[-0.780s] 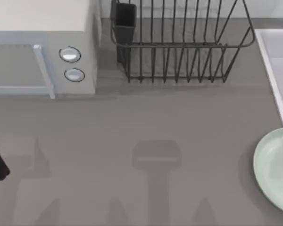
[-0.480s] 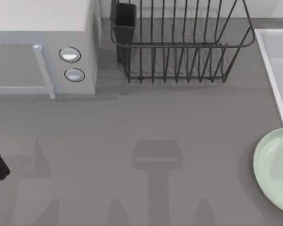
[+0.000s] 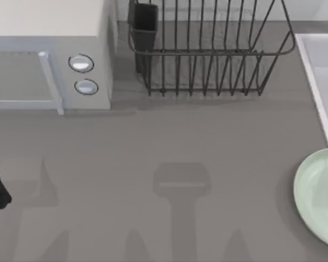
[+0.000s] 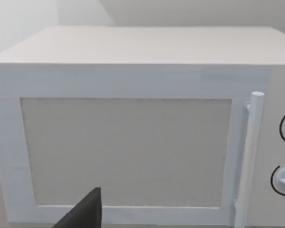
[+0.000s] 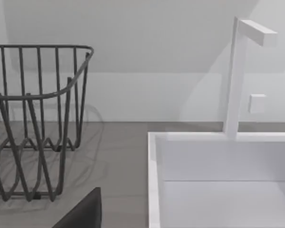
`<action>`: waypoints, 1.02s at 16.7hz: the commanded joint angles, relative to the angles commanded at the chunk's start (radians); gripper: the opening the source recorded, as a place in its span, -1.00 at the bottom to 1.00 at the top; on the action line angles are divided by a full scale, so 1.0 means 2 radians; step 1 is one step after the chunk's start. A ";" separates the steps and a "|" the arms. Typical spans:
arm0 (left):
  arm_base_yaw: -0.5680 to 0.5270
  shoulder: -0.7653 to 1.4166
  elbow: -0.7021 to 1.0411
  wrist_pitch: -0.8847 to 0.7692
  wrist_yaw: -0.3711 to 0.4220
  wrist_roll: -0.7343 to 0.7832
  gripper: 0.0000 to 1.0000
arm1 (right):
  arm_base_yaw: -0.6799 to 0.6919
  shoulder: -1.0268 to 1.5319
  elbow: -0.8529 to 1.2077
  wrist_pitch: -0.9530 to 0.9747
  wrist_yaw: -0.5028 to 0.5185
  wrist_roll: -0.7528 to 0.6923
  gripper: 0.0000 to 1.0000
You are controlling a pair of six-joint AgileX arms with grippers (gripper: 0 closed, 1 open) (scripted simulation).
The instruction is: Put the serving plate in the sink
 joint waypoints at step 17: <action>0.000 0.000 0.000 0.000 0.000 0.000 1.00 | 0.031 0.112 0.092 -0.085 0.000 0.031 1.00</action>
